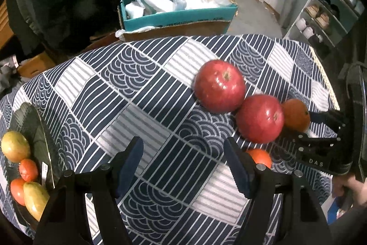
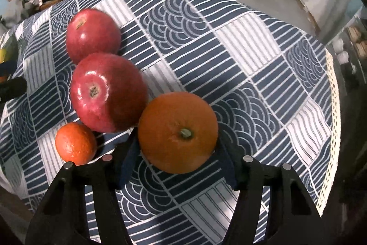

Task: Organize fruits
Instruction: 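Grasp the large orange with the right tool while the left tool approaches a red apple, then grasp and lift the large red apple with the left tool while the right tool holds the orange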

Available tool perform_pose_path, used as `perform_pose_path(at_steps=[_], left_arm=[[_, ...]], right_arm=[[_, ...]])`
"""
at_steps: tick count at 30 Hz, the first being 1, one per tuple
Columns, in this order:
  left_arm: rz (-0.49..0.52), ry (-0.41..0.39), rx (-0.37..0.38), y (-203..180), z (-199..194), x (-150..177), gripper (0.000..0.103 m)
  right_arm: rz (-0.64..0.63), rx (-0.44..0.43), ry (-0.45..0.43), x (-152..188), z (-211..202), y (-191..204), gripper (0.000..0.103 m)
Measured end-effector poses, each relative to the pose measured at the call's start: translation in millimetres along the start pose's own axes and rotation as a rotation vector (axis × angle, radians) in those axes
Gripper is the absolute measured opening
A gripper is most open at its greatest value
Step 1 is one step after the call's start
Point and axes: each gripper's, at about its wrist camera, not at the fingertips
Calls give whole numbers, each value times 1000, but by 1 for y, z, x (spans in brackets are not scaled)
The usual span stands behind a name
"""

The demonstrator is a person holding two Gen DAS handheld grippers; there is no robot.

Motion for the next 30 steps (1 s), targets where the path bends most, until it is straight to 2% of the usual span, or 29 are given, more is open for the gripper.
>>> perform_pose_path(at_steps=[3,14,21,30], left_arm=[[-36,2,26,-2,0,-9,79],[-133,32,89,-17,20,-45,81],[-166,63,103,-31,40,-61,83],[-188,117,99,-40,68,-63,83]], right_arm=[[44,13,-13,-2,-9,-8,63],[212,20,-128,-16,-37,-41,63],[225,9,-143,-26,-40,-39,63],[224,20,-137,-30,-38,-38,63]])
Point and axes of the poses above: each gripper's, at about its wrist camera, not at the fingertips, and z roughly the way its jaws point, y to its left, x to its underside, and after that the axes turned 6 degrees about -z, right-handed
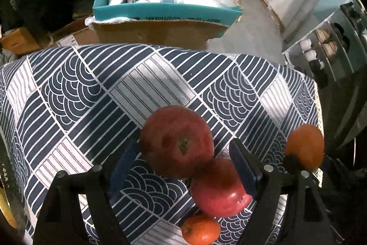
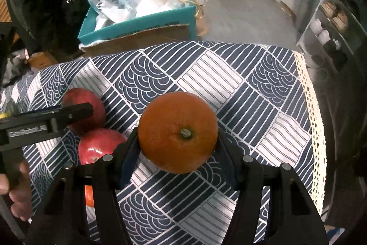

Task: Organize fruits
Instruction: 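Grasp and lift the large red apple with the left tool while the right tool holds the orange, then carry the red apple with the left tool while the right tool carries the orange to the bowl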

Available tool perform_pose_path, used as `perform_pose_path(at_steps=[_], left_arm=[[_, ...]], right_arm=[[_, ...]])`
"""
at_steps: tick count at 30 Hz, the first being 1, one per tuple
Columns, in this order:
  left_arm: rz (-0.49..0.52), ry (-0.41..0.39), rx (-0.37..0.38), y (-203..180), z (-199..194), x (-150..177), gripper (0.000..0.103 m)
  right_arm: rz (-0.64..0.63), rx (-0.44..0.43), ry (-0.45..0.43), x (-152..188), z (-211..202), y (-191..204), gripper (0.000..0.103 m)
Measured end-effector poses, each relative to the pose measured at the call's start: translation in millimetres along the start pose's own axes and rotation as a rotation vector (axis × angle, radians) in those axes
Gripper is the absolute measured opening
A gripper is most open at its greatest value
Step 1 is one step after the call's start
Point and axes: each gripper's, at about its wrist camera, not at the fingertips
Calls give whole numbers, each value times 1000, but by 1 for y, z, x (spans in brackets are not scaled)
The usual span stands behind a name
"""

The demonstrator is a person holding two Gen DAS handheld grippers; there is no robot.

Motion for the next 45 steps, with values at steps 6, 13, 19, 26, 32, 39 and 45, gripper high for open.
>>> perform_pose_path(at_steps=[6,13,19,26,32,39,45], left_arm=[[10,30,-10,6,14,5,74],[90,-3,-33,5,10,10,73],[130,-67,-71,11,-7,11,73],[209,-140,-118,16,-33,14,73],[241,-185,-134,21,-56,18,73],[257,-230,-140,30,-87,26,73],[262,-267,-150,39,-113,34,73]], right_arm=[[-7,-2,2,0,2,1,63],[-12,-5,4,1,2,3,63],[-23,0,-8,0,-2,8,63],[-45,2,-29,-3,-12,15,63],[-63,-2,-53,-8,-23,23,63],[-85,-15,-90,-15,-38,37,63],[-102,-34,-124,-20,-54,50,63]])
Point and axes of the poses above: each gripper's, at about its wrist camera, not at the fingertips, and z roughly the way its jaws point, y to its left, x to its underside, and after that the axes turned 6 degrees about -z, right-handed
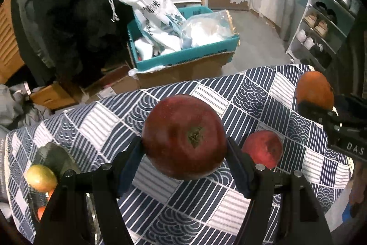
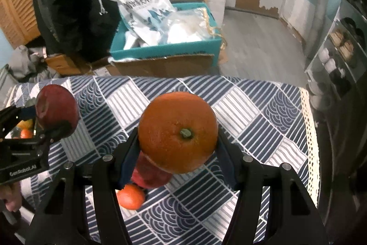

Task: Organize fruits
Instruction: 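Carry the red apple with the left tool while the right tool carries the orange to the bowl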

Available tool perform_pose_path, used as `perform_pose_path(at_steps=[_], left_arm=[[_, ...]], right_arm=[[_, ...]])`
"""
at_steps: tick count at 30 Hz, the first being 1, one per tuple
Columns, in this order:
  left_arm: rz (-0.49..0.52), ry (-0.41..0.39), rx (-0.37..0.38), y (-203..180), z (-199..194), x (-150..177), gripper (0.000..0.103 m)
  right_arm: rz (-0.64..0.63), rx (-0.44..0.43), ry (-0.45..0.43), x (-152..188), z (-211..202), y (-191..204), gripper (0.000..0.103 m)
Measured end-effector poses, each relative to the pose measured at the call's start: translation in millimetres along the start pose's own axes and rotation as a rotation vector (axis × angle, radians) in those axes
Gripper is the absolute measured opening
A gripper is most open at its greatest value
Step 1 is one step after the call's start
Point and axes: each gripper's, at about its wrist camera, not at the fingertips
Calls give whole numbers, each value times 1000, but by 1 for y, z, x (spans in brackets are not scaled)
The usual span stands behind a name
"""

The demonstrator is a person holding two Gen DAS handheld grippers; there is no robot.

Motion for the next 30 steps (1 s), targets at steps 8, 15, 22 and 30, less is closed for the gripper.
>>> perform_pose_path(at_steps=[8,15,22,30], left_arm=[[-23,-26,3,17,-30,5,73],[-51,-60,-3,35,-58,9,73],[-86,-90,-22,58,-78,15,73],[-128,-103,-56,87,-87,25,73]], right_arm=[[-31,-25,-46,-11,-20,22,63],[-67,-52,-86,-22,-34,47,63],[-112,-79,-109,-30,-43,75,63],[-151,-139,-121,-38,-45,107,63]])
Point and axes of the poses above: each gripper's, at about its wrist camera, not at the fingertips, and z roughly the way its jaws point, y to its left, x to its underside, and after that the axes turned 6 degrees about -z, right-handed
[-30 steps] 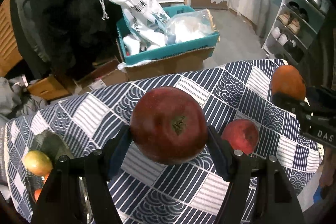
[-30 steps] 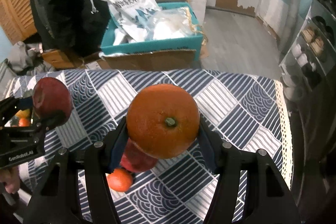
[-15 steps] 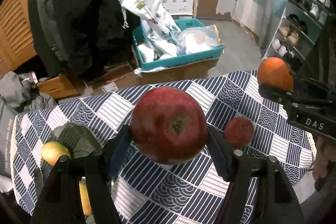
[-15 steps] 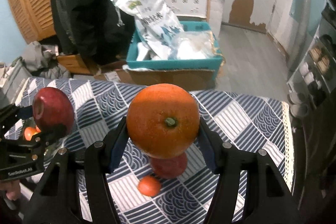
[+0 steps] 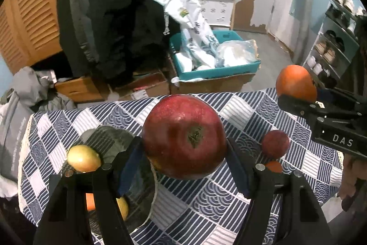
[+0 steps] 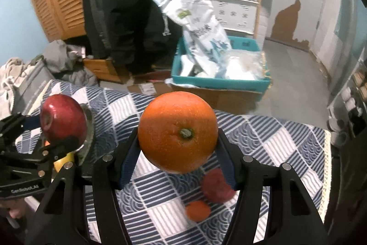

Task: Organize fruits
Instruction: 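Carry the red apple with the left tool while the right tool carries the orange to the bowl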

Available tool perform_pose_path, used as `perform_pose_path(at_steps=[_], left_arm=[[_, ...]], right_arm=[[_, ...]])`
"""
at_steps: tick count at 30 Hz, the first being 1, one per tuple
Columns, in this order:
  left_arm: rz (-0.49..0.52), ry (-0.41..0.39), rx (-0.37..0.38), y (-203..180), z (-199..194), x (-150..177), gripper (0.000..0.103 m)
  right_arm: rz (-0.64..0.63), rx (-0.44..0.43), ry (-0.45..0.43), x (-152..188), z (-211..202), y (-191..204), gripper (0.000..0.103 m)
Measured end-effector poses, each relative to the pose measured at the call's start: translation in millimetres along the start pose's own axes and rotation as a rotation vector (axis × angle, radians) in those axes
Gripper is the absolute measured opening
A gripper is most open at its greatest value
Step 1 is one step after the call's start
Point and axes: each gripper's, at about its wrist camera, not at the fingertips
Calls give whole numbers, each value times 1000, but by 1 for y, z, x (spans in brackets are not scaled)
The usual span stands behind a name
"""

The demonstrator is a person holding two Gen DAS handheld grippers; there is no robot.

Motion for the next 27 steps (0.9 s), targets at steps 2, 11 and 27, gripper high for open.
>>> perform_pose_path(at_steps=[2,11,27], left_arm=[[-3,-9,-12,7,-2,3,73],[-71,-2,-46,51,-1,9,73],[-189,56,-80,126,18,24,73]], right_arm=[[-15,-12,1,-3,3,10,63],[-64,-61,9,-16,14,47,63],[-143,-171,73,-22,55,118,63]])
Point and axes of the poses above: each gripper's, at about its wrist camera, not at the fingertips, and z roughly the way its jaws point, y to its left, x to its underside, and after that the axes turned 6 degrees about -z, right-handed
